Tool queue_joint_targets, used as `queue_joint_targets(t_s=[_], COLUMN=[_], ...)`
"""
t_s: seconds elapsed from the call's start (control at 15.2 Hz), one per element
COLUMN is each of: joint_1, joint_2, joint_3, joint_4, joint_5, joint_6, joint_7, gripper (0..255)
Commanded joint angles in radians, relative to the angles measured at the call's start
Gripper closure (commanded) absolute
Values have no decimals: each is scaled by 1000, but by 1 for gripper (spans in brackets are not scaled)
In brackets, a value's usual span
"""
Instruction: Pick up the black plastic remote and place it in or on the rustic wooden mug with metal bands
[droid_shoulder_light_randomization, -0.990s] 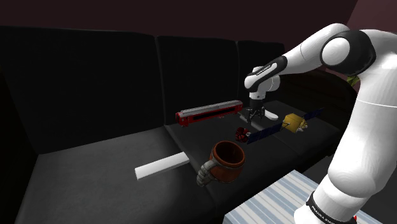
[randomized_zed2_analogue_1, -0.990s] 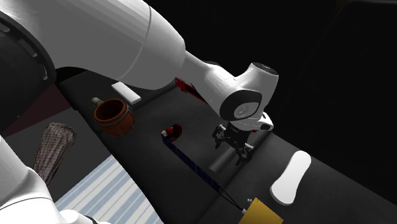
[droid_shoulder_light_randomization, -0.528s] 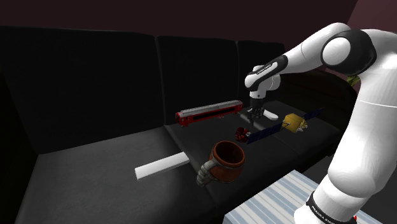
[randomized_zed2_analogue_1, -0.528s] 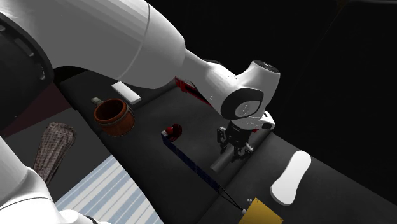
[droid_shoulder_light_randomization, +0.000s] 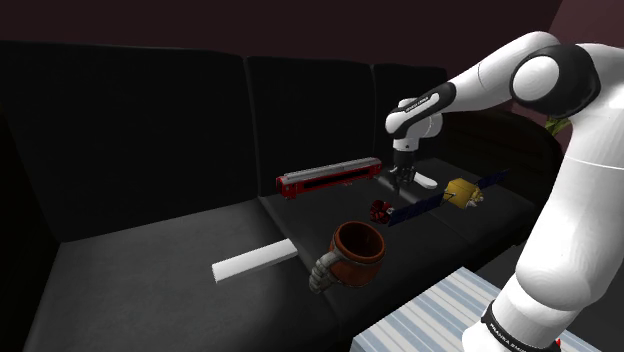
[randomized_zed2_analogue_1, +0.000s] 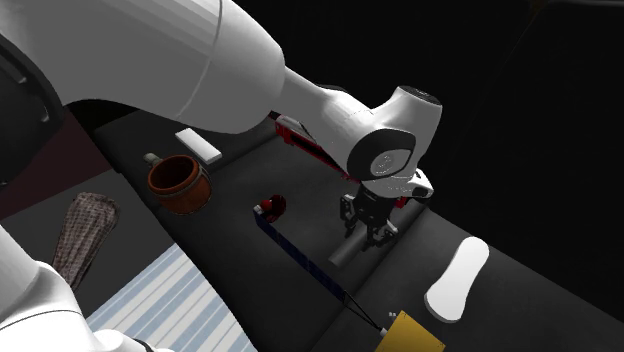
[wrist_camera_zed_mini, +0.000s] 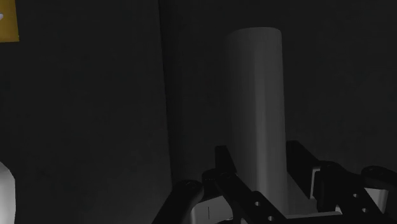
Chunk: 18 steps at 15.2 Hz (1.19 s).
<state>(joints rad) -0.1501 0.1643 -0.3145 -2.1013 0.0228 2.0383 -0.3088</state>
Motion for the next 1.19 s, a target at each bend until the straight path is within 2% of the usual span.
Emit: queue_joint_targets(t_s=[0.0,1.12], joint_1=[0,7], joint_2=[-16,-113], joint_3=[-2,-4], joint_4=[10,133], joint_5=[-6,-37], joint_6=[-26,-241], joint_7=[2,21], gripper=[255,255])
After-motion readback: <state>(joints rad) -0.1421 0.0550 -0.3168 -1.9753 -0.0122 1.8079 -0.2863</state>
